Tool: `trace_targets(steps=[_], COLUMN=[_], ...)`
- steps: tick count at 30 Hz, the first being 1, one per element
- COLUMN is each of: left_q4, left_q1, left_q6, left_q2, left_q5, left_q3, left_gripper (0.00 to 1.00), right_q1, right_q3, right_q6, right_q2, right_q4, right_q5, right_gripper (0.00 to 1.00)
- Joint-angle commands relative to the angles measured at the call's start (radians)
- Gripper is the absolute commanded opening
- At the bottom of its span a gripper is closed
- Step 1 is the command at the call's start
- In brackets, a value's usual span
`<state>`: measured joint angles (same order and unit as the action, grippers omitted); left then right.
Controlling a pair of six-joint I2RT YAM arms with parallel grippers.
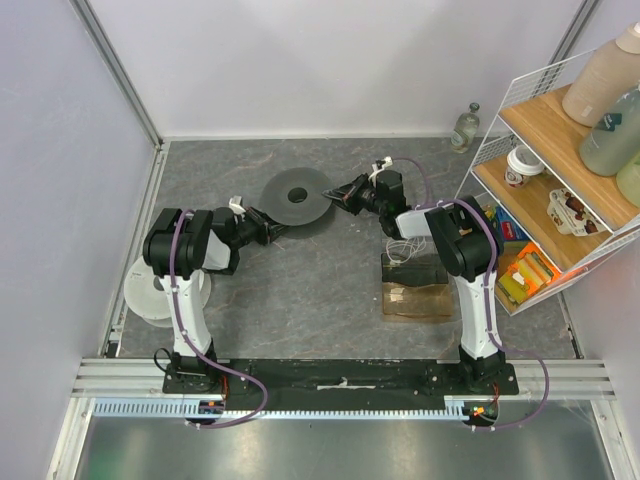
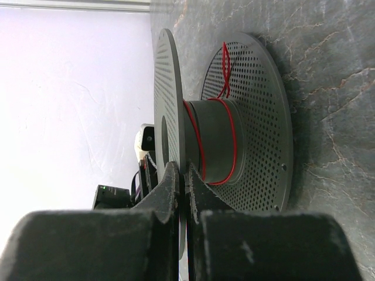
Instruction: Wrap the cables
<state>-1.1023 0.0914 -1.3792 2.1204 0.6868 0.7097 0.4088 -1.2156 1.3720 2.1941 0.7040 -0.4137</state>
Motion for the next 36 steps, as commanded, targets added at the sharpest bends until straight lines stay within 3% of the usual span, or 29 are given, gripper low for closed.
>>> trace_targets(steps=[1, 14, 24, 36], left_q4=[-0.07, -0.01, 0.022, 0.027], left_q1=[0.002, -0.022, -0.071, -0.081], left_q6=[-0.024, 0.015, 0.054, 0.052], left_q2=[-0.011, -0.056, -0.057, -0.062], left_q5=[-0.001, 0.033, 0.082, 0.091], left_q3=[-0.009, -0.073, -0.078, -0.079], left_gripper=[0.23, 0.32, 0.46, 0.47], right_q1=[0.004, -0.011, -0.025, -0.024], right_q3=[0.03, 0.036, 0.05, 0.053], right_q6=[-0.039, -0.059, -0.074, -0.077], right_q2=[-0.033, -0.002, 0.013, 0.016], right_q4=[0.005, 0.022, 0.048, 0.052], right_q5=[0.072, 0.087, 0.064, 0.052], right_gripper=[0.0, 0.0, 0.0, 0.0])
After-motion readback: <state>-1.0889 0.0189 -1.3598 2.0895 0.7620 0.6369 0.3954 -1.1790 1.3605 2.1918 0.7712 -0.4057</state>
